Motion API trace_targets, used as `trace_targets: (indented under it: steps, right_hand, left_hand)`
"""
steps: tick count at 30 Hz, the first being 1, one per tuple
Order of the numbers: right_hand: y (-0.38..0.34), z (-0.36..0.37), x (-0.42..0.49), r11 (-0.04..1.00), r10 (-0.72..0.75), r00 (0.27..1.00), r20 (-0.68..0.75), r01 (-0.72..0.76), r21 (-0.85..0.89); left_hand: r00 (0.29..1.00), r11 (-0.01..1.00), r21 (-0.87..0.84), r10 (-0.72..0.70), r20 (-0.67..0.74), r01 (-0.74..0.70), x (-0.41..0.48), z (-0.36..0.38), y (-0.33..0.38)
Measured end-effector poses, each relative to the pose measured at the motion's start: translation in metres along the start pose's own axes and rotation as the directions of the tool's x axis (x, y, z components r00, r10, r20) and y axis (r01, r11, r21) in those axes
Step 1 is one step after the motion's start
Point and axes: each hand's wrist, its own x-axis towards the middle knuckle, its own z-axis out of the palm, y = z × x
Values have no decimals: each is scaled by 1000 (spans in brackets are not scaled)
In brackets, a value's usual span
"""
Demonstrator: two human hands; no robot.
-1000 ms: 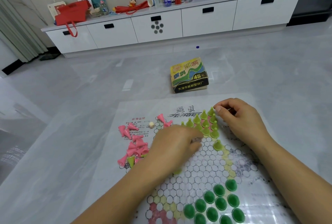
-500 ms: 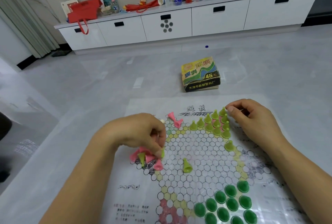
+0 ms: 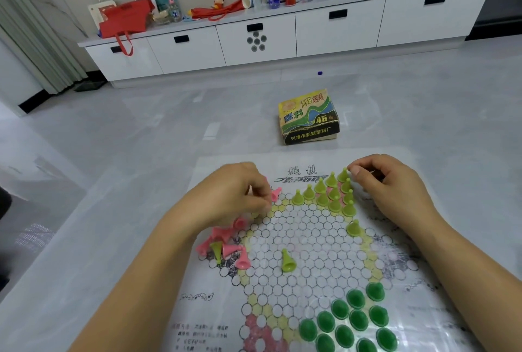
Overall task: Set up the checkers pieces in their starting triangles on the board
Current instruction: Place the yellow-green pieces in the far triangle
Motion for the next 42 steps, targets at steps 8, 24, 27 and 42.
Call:
trace_targets:
  steps: [8,24,27,42]
  right_hand:
    - [0,-1,-1,1000,1,1000,-1,-1,9]
    - [1,0,-1,1000,-8,1000,-10,8,0]
    - [1,0,-1,1000,-11,1000,-9,10,-9]
    - [1,1,0,1000,-10,1000,-5,10,-7]
  left_hand:
    - [1000,999,-47,18,22,-17,7,28,13]
    - [997,997,31,-65,-48,67,9,30,14]
    - [994,1000,25,-12,-113,15,11,42,20]
    - [956,999,-2,38,-291,-40,15,63,23]
